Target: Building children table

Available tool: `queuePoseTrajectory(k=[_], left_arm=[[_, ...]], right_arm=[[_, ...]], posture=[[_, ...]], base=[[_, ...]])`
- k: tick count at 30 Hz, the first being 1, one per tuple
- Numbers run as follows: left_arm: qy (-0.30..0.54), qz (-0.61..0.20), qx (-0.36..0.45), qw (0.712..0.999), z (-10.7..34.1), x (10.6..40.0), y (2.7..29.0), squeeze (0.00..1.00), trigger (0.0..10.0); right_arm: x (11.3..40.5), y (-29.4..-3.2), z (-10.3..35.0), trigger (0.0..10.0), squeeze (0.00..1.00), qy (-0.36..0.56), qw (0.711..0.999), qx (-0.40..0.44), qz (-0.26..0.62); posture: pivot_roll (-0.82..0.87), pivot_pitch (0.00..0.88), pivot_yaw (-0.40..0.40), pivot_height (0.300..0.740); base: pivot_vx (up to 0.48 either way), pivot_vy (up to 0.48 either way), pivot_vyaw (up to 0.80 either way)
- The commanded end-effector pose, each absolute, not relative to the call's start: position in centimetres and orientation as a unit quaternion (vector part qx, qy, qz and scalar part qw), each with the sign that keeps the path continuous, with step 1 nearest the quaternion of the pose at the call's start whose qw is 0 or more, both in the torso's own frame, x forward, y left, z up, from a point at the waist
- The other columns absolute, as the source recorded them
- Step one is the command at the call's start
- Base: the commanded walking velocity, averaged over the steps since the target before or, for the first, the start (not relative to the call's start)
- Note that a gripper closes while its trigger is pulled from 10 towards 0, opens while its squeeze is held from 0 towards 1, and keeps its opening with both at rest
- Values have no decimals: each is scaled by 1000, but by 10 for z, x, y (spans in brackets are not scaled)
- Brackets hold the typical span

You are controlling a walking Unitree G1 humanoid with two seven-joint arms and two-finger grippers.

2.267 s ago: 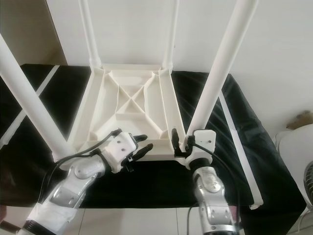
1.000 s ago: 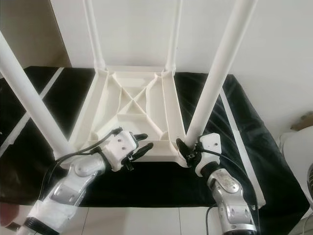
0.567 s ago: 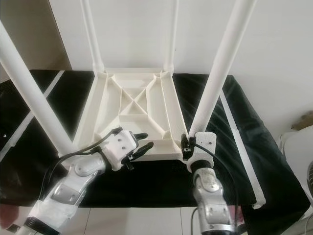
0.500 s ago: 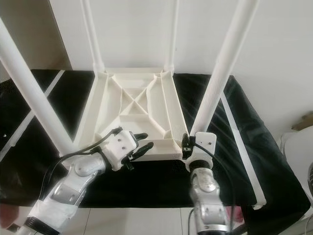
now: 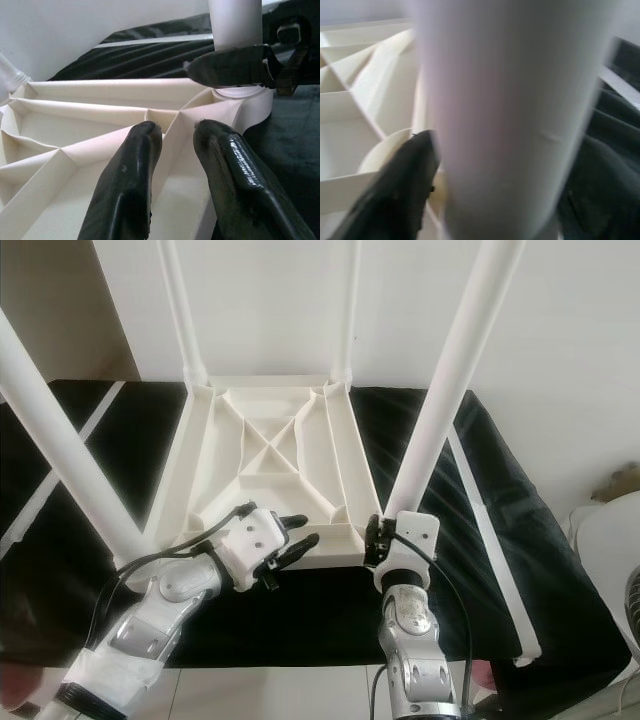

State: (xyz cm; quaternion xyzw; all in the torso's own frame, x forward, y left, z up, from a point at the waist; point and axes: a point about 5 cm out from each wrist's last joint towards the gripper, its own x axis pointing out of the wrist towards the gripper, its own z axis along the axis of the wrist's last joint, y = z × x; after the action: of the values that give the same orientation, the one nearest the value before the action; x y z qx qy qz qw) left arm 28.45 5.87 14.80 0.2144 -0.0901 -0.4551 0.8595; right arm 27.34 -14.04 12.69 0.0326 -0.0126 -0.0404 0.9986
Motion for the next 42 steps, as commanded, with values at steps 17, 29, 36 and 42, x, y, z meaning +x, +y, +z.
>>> queuePoseTrajectory(k=[17,29,36,42], left_arm=[[-97,-442,214,865,142,279,56,0,10000],[-98,-433,220,869,141,277,58,0,10000],[-92,-442,220,865,138,273,59,0,10000],[-92,-447,220,862,138,272,58,0,10000]], right_arm=[[279,-184,135,10000,0,-42,991,-27,127],[282,-187,130,0,0,-29,981,-43,188],[273,-187,121,0,0,-20,980,-26,196],[266,-185,118,10000,0,-15,986,-9,164]], posture=[[-107,0,-64,740],[-91,0,-81,740],[-107,14,-63,740],[-111,13,-61,740]], base=[[0,0,0],[0,0,0],[0,0,0],[0,0,0]])
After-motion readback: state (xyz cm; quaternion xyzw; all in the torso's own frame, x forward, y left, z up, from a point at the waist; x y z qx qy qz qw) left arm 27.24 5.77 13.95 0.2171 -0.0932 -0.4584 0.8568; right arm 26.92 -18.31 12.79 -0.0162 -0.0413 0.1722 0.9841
